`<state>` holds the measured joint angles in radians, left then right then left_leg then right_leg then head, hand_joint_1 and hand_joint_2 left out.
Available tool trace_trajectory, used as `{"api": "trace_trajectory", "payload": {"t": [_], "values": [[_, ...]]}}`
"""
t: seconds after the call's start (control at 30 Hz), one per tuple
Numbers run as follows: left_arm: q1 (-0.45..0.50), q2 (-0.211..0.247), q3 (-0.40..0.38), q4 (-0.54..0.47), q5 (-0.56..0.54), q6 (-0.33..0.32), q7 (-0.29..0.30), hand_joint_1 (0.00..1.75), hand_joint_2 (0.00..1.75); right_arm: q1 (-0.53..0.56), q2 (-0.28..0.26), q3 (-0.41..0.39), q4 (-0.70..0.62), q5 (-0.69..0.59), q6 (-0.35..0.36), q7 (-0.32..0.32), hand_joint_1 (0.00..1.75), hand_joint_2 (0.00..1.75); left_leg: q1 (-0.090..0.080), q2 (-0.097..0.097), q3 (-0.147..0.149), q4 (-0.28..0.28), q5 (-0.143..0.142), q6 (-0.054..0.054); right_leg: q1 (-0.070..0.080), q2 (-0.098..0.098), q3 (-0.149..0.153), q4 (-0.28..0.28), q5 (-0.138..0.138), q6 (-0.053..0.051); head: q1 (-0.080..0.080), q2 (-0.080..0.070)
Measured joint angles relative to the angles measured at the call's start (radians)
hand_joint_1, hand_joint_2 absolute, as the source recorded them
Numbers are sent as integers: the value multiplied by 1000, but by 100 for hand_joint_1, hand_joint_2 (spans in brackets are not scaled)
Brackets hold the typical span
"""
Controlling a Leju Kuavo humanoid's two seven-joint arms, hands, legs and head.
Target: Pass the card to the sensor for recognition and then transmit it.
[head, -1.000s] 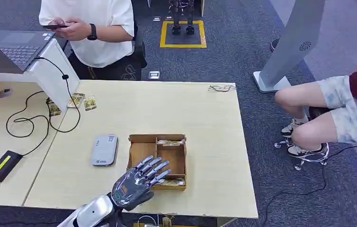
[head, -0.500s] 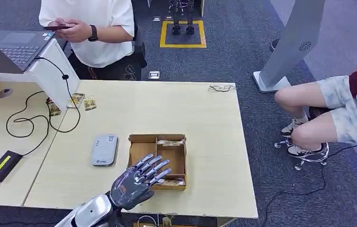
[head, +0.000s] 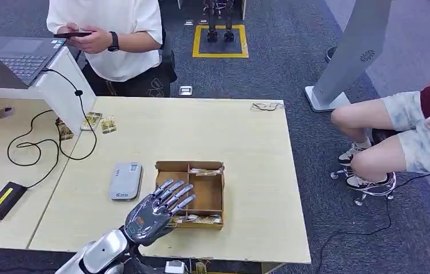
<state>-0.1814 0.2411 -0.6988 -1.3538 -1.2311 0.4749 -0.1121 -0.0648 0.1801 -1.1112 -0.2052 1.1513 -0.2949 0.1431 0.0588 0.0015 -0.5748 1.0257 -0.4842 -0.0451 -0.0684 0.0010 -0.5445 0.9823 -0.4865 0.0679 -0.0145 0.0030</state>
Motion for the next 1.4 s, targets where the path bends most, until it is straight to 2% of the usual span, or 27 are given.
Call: {"api": "trace_trajectory", "payload": {"t": [0.1,0.3,0.7,0.9,1.13,1.4], "values": [[0,-2,18,12,-24,10,34,0,175,0,0,0,0,5,-1,0,0,175,0,0,0,0,0,0,0,0,0,0,0,0,0,0],[-1,-9,45,31,-22,21,37,0,175,0,0,0,0,6,-1,0,0,175,0,0,0,0,0,0,0,0,0,0,0,0,0,0],[-1,-11,65,33,101,18,-66,0,175,0,-1,0,0,11,17,-8,0,175,0,0,0,0,0,0,0,0,0,0,0,0,0,0],[-1,-12,66,33,106,18,-73,0,175,0,-11,0,0,12,34,-10,0,175,0,0,0,0,0,0,0,0,0,0,0,0,0,0],[1,-8,76,17,162,19,-110,0,175,0,-11,0,0,11,0,-6,0,175,0,0,0,0,0,0,0,0,0,0,0,0,0,0],[1,-7,84,6,171,19,-112,0,175,0,-11,0,0,11,0,-6,0,175,0,0,0,0,0,0,0,0,0,0,0,0,0,0]]}}
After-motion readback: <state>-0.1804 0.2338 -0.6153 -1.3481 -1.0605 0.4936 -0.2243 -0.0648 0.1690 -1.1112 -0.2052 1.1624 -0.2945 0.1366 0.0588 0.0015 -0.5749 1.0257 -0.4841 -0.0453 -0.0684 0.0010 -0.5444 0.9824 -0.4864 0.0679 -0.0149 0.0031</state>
